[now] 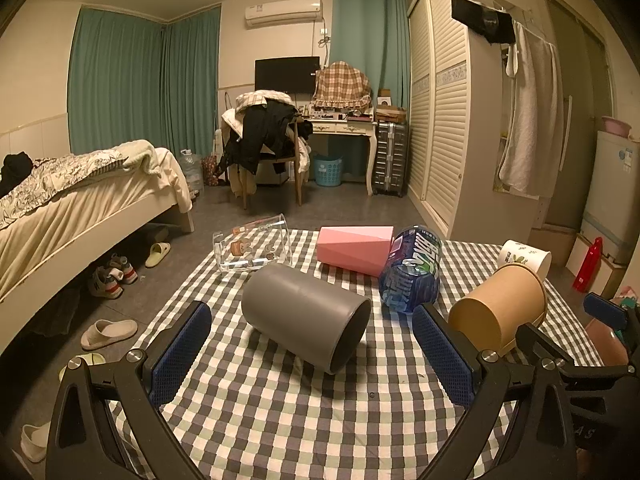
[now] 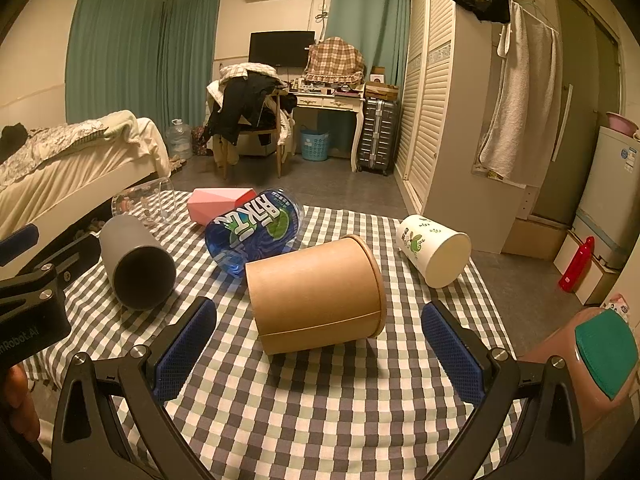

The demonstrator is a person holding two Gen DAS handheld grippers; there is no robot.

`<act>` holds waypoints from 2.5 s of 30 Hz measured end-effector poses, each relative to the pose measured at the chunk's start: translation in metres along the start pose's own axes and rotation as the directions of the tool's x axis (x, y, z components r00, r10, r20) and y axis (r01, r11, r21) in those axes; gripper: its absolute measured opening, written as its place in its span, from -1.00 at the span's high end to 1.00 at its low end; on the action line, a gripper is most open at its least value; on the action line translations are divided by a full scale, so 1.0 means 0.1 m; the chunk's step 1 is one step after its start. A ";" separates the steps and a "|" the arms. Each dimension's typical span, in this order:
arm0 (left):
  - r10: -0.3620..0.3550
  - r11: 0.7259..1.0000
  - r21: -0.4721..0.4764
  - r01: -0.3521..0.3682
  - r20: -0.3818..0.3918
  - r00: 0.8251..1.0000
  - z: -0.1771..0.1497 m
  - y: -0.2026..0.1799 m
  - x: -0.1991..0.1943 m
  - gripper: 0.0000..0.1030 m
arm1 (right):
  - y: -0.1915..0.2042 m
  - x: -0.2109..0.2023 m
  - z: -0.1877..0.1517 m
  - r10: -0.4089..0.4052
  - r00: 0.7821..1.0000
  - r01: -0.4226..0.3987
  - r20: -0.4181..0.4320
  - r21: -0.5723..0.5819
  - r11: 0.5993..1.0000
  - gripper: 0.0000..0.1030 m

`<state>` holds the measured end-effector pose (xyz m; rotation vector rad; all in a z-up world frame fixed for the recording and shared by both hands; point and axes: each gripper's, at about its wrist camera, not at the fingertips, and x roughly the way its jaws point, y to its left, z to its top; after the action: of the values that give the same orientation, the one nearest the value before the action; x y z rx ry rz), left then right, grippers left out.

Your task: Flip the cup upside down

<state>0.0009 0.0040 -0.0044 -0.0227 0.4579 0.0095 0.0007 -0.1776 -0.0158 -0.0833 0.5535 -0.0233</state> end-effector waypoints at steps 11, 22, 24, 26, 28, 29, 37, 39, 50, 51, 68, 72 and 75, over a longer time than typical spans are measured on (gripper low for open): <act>0.000 1.000 0.002 0.000 0.000 1.000 0.00 0.00 0.00 -1.00 | 0.02 0.01 -0.02 0.002 1.000 -0.002 -0.001 0.000 1.000 -0.99; 0.002 1.000 0.003 -0.002 -0.002 1.000 0.00 -0.01 0.01 -1.00 | 0.02 0.01 -0.02 0.003 1.000 -0.003 -0.002 0.000 1.000 -0.99; 0.001 1.000 0.002 -0.001 -0.004 1.000 0.00 -0.01 0.01 -1.00 | 0.03 0.01 -0.02 0.004 1.000 -0.004 -0.002 -0.001 1.000 -0.99; 0.001 1.000 0.002 -0.001 -0.003 1.000 0.00 -0.02 0.01 -1.00 | 0.03 0.01 -0.02 0.004 1.000 -0.004 -0.001 -0.001 1.000 -0.99; -0.002 1.000 0.002 0.002 -0.003 1.000 0.01 -0.01 0.01 -1.00 | 0.03 0.01 -0.02 0.005 1.000 -0.005 -0.001 -0.001 1.000 -0.99; -0.002 1.000 0.003 0.002 -0.002 1.000 0.00 -0.01 0.01 -1.00 | 0.03 0.00 -0.02 0.007 1.000 -0.007 0.001 -0.001 1.000 -0.99; 0.006 0.999 -0.034 -0.006 -0.010 1.000 0.07 0.37 -0.01 -1.00 | 0.13 -0.05 0.05 0.085 0.996 -0.085 0.004 -0.020 0.996 -0.99; 0.026 0.998 -0.057 -0.027 -0.015 1.000 0.10 0.56 -0.01 -1.00 | 0.24 -0.03 0.08 0.126 0.992 -0.127 -0.014 -0.055 0.990 -0.99; 0.185 0.978 -0.089 -0.191 -0.074 0.980 0.11 1.23 0.10 -1.00 | 1.22 0.37 0.38 0.320 0.941 -0.339 -0.112 -0.332 0.881 -0.99; 0.190 0.976 -0.092 -0.197 -0.084 0.978 0.12 1.25 0.12 -1.00 | 1.31 0.44 0.40 0.334 0.934 -0.357 -0.124 -0.355 0.864 -0.99; 0.192 0.974 -0.088 -0.206 -0.148 0.970 0.09 1.39 0.34 -1.00 | 1.93 1.40 0.34 0.396 0.842 -0.534 -0.366 -0.471 0.702 -0.46; 0.165 0.978 -0.105 -0.182 -0.148 0.975 0.10 1.34 0.34 -1.00 | 1.79 1.20 0.24 0.406 0.833 -0.550 -0.376 -0.481 0.683 -0.44; 0.121 0.981 -0.130 -0.142 -0.155 0.980 0.10 1.29 0.34 -1.00 | 1.66 1.01 0.12 0.390 0.837 -0.545 -0.384 -0.512 0.664 -0.44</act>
<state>0.0341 0.1337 -0.0127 -0.1323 0.6051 0.1719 0.0925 -0.0158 -0.0728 -0.5750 0.8030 0.6798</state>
